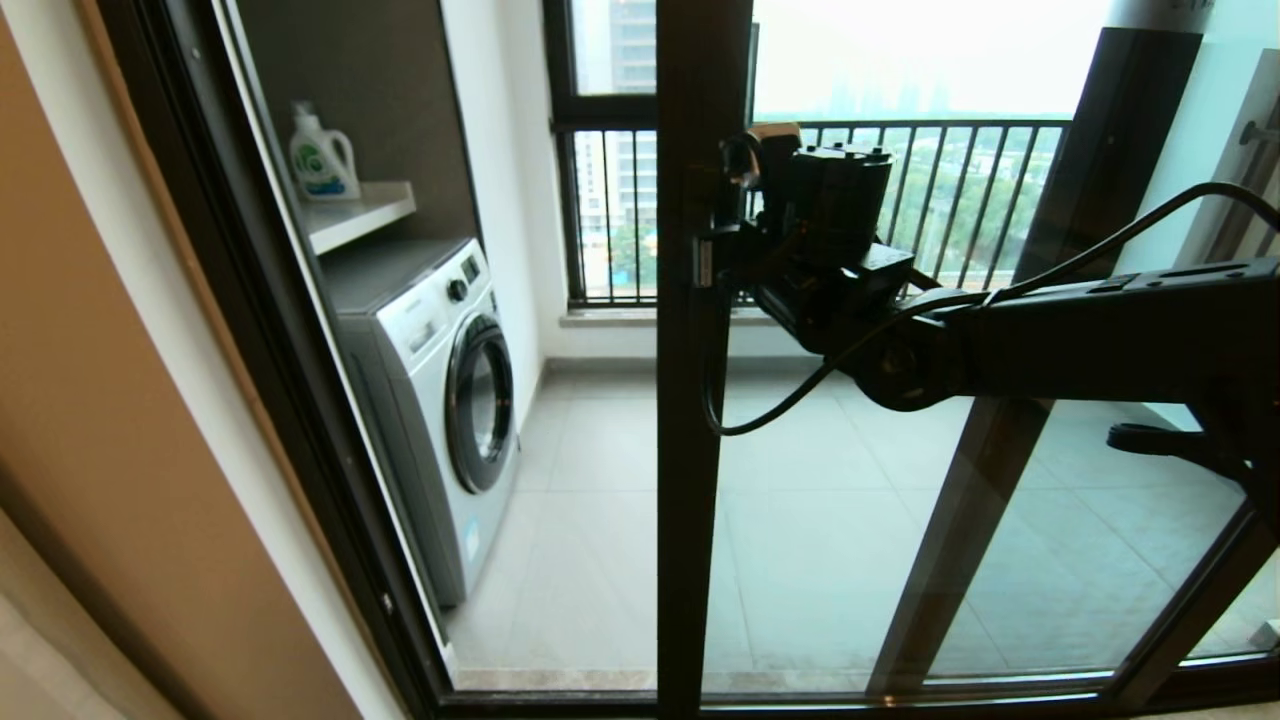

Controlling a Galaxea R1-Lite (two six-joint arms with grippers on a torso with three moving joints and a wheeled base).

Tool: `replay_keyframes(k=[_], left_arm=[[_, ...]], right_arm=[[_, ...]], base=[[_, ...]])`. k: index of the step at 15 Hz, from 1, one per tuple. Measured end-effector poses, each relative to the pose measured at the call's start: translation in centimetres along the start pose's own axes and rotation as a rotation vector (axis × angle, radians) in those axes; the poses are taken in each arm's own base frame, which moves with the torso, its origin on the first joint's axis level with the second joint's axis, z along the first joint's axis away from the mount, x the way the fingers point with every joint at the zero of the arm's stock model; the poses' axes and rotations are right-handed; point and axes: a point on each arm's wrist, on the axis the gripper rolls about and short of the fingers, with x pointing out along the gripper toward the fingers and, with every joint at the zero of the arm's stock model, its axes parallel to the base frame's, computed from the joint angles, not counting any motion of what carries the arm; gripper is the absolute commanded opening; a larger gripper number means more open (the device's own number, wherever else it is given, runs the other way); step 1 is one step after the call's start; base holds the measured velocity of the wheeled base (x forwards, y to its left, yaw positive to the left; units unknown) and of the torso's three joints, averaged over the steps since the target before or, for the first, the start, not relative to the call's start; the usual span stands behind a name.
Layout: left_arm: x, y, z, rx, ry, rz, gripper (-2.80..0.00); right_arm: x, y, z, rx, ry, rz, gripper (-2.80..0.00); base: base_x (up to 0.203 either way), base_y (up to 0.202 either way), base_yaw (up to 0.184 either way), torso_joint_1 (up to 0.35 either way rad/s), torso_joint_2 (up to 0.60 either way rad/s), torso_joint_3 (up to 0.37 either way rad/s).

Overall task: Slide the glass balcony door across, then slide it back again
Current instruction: Close the slid door

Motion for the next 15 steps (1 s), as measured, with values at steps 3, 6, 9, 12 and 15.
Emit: replay_keyframes(k=[3, 6, 9, 12, 15], left_arm=[[0.0, 0.0, 0.0, 0.000, 0.000, 0.000, -2.80], [0.0, 0.0, 0.0, 0.000, 0.000, 0.000, -2.80], [0.0, 0.0, 0.0, 0.000, 0.000, 0.000, -2.80], [0.0, 0.0, 0.0, -0.001, 0.000, -0.001, -2.80], [0.0, 0.0, 0.0, 0.000, 0.000, 0.000, -2.80]], right_arm=[[-1.0, -0.4, -0.2, -0.007, 0.029, 0.000, -2.80], [-3.0, -1.3, 0.5, -0.015, 0.049, -0.002, -2.80], [-6.4, -3.2, 2.1, -0.021, 0.059, -0.021, -2.80], [-12.5, -5.8, 4.1, -0.045, 0.060, -0.073, -2.80], [-19.4, -9.5, 6.4, -0.096, 0.010, -0.177, -2.80]], base=[[0.000, 0.000, 0.000, 0.000, 0.00, 0.000], [0.000, 0.000, 0.000, 0.000, 0.00, 0.000], [0.000, 0.000, 0.000, 0.000, 0.00, 0.000], [0.000, 0.000, 0.000, 0.000, 0.00, 0.000], [0.000, 0.000, 0.000, 0.000, 0.00, 0.000]])
